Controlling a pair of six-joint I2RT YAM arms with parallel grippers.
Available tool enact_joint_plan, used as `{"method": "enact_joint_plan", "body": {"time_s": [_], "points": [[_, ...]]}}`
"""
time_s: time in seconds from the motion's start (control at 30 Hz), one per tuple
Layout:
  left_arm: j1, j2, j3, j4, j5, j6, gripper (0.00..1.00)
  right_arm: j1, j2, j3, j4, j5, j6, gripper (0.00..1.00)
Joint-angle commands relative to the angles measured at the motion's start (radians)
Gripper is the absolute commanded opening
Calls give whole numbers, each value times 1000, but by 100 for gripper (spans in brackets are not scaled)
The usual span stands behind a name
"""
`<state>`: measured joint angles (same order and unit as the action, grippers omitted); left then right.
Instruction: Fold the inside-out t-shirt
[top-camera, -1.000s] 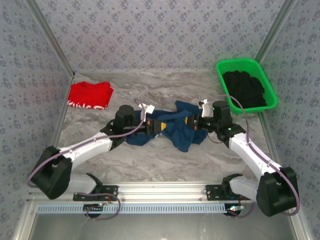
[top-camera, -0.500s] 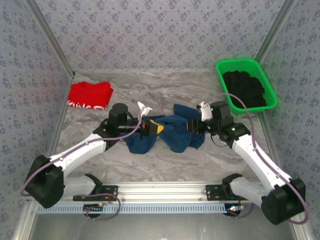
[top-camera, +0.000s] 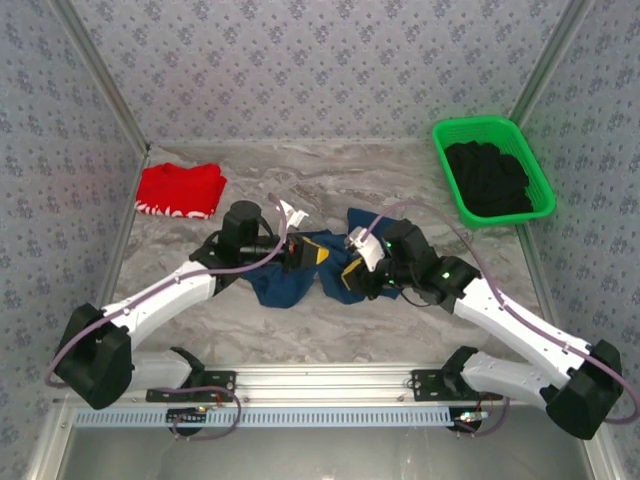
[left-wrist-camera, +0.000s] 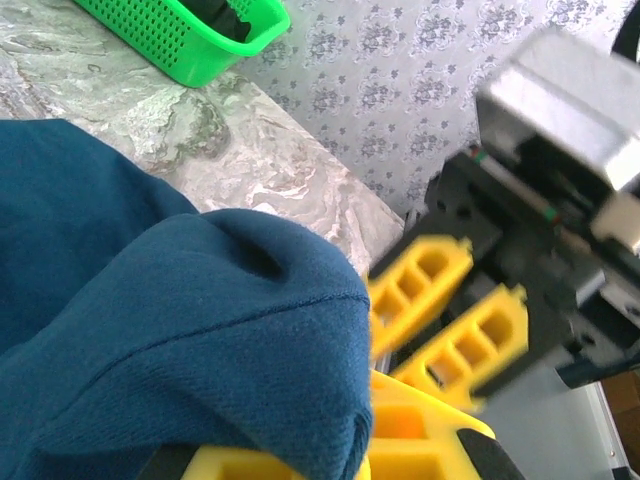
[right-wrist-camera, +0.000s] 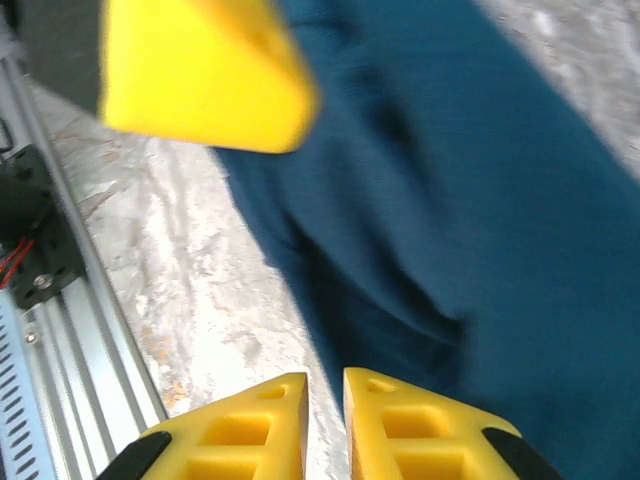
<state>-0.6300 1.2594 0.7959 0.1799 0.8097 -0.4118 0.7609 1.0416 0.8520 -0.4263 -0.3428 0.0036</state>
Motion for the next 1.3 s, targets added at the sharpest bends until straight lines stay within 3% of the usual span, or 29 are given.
{"method": "enact_joint_plan", "body": {"time_s": [0.0, 0.23, 0.47, 0.73, 0.93, 1.0, 1.17, 1.27], "points": [[4, -4, 49, -21, -7, 21, 0, 30, 15, -13, 75, -53, -30, 18], [6, -18, 49, -34, 8, 24, 0, -14, 87, 21, 72, 213, -20, 18], [5, -35, 46, -52, 17, 37, 0, -106, 94, 15, 131, 213, -17, 21], [6, -37, 55, -57, 36, 48, 0, -123, 144, 12, 156, 213, -22, 31], [5, -40, 55, -61, 35, 50, 0, -129, 200, 13, 222, 145, -22, 35], [5, -41, 53, -63, 25, 51, 0, -130, 215, 12, 253, 104, -22, 31], [10, -45, 49, -64, -8, 45, 0, -143, 190, 2, 246, 27, -23, 0], [33, -53, 38, -62, -59, 19, 0, -175, 118, -13, 163, 30, -13, 0]]}}
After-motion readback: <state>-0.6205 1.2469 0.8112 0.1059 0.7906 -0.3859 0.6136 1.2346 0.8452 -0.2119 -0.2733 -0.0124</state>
